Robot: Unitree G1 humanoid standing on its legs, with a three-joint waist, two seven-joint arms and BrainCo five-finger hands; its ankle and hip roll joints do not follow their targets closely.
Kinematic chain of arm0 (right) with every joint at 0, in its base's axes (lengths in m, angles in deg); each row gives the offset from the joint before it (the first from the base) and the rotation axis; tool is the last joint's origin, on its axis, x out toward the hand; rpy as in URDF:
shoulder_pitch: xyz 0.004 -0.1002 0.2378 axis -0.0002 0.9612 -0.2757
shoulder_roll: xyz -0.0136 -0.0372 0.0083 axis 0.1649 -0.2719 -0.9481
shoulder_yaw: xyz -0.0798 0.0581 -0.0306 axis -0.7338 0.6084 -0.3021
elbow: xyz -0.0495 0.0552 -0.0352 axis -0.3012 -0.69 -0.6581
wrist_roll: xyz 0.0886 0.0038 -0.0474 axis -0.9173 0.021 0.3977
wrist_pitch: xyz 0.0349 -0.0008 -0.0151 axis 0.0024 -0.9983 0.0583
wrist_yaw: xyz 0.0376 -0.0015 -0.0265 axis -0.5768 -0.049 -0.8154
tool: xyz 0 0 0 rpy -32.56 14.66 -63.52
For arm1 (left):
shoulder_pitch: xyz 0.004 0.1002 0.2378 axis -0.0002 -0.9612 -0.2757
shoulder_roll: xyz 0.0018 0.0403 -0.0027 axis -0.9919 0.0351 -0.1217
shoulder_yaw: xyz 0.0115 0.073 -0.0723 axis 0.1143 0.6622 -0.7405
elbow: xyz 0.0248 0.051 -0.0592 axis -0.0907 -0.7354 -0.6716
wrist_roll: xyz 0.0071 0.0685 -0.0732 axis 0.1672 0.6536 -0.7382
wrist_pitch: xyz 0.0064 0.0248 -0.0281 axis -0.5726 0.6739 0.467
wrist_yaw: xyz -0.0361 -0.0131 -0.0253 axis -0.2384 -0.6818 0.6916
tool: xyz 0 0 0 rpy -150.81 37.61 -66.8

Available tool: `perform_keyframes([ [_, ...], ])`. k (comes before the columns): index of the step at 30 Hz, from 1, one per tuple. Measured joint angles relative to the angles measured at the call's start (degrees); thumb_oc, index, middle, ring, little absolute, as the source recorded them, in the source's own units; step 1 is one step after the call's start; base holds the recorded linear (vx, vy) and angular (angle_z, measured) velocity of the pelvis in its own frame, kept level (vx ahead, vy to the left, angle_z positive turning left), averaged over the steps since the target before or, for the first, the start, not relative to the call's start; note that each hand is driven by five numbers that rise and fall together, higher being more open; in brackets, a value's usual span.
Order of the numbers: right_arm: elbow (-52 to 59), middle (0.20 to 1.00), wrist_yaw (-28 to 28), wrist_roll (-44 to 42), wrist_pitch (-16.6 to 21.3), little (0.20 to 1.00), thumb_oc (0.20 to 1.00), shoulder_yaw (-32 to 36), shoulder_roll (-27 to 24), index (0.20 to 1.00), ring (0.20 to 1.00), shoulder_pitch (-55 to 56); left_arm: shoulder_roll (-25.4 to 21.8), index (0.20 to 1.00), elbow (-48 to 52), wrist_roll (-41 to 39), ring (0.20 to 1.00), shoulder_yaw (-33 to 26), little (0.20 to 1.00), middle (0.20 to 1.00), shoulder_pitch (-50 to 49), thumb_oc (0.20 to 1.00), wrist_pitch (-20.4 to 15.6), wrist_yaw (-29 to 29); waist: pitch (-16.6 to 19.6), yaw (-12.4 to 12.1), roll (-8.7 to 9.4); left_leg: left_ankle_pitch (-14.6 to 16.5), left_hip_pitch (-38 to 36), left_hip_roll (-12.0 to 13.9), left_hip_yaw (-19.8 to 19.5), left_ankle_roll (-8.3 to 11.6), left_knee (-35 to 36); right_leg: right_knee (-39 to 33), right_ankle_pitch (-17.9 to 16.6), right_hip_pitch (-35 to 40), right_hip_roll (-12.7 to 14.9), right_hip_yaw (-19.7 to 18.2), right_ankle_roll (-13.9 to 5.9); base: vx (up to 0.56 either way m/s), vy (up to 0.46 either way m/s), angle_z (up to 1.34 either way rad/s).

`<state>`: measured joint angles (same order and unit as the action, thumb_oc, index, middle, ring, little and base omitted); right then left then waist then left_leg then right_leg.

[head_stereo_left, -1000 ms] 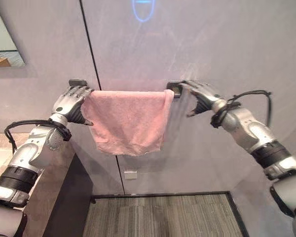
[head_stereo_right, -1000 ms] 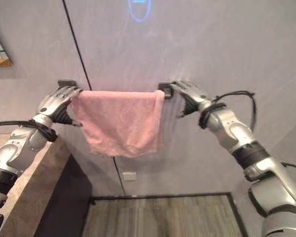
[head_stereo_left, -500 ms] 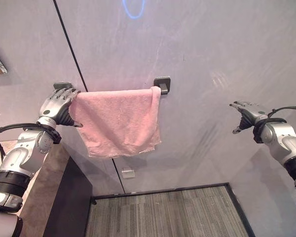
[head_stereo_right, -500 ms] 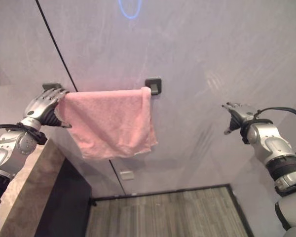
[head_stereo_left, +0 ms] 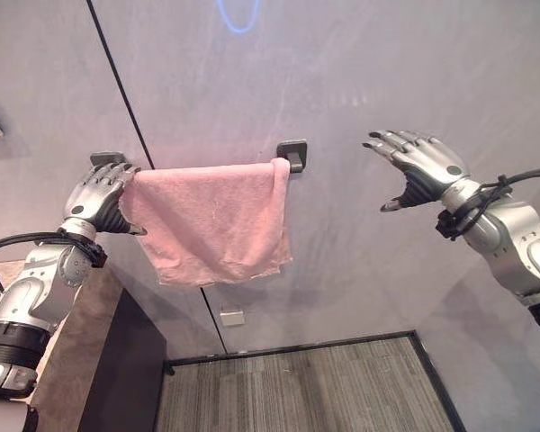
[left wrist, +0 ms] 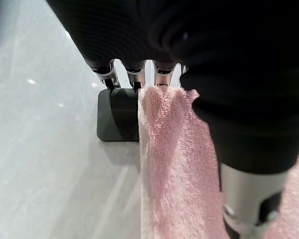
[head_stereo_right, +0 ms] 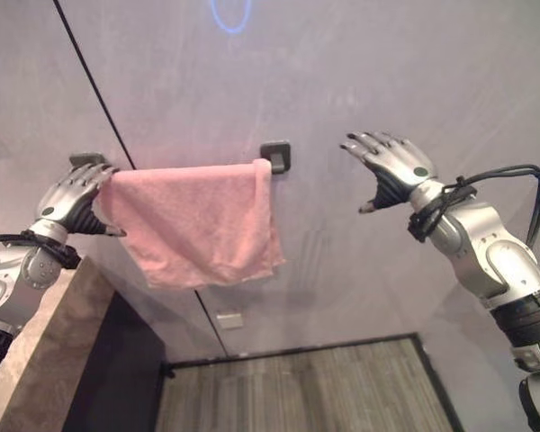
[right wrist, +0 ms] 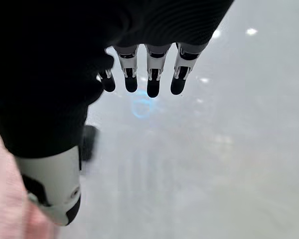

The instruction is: Put brush and paste in cup on sink, flatten towel.

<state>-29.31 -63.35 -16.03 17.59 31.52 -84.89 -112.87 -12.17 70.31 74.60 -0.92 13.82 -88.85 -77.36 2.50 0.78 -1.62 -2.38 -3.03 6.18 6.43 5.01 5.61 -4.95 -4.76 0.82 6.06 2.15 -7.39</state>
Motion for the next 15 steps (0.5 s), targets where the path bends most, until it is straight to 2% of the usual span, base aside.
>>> perform_keyframes([
  [6,1.5,1.0,-1.2,0.0,1.6,1.0,1.0,-1.5,0.0,1.0,1.0,0.1,0.0,1.0,-0.1,0.0,1.0,0.1,1.0,1.0,0.0,1.0,0.2,0.2,0.4,-0.1,0.23,0.0,0.1,0.1,0.2,0.02,0.0,0.0,0.0,-0.2,0.0,-0.1,0.0,0.0,0.0,-0.01],
  [9,1.2,1.0,-1.7,0.1,1.8,1.0,1.0,-5.1,0.2,1.0,1.0,-0.8,0.0,1.0,-0.1,0.0,1.0,0.2,1.0,1.0,0.1,1.0,0.2,0.3,0.6,-0.2,0.39,0.0,0.1,0.0,0.2,-0.01,0.0,0.0,0.0,-0.2,0.0,-0.1,0.0,0.0,0.0,0.0],
  [13,-1.8,1.0,-1.9,1.6,1.7,1.0,1.0,-11.4,2.8,1.0,1.0,-5.0,0.0,1.0,-0.2,0.0,1.0,0.5,1.0,1.0,0.5,1.0,0.3,0.3,1.0,-0.3,0.88,0.0,0.2,0.1,0.3,-0.01,0.0,0.0,-0.1,-0.3,-0.1,-0.1,-0.01,0.0,0.0,0.0],
  [15,-3.9,1.0,-2.2,2.6,1.5,1.0,1.0,-13.5,6.0,1.0,1.0,-7.9,0.1,1.0,-0.2,0.0,1.0,0.7,1.0,1.0,0.6,1.0,0.4,0.3,1.2,-0.3,1.13,0.0,0.1,0.1,0.2,0.0,0.0,0.0,-0.1,-0.3,-0.1,-0.1,-0.01,0.0,0.0,0.0],
])
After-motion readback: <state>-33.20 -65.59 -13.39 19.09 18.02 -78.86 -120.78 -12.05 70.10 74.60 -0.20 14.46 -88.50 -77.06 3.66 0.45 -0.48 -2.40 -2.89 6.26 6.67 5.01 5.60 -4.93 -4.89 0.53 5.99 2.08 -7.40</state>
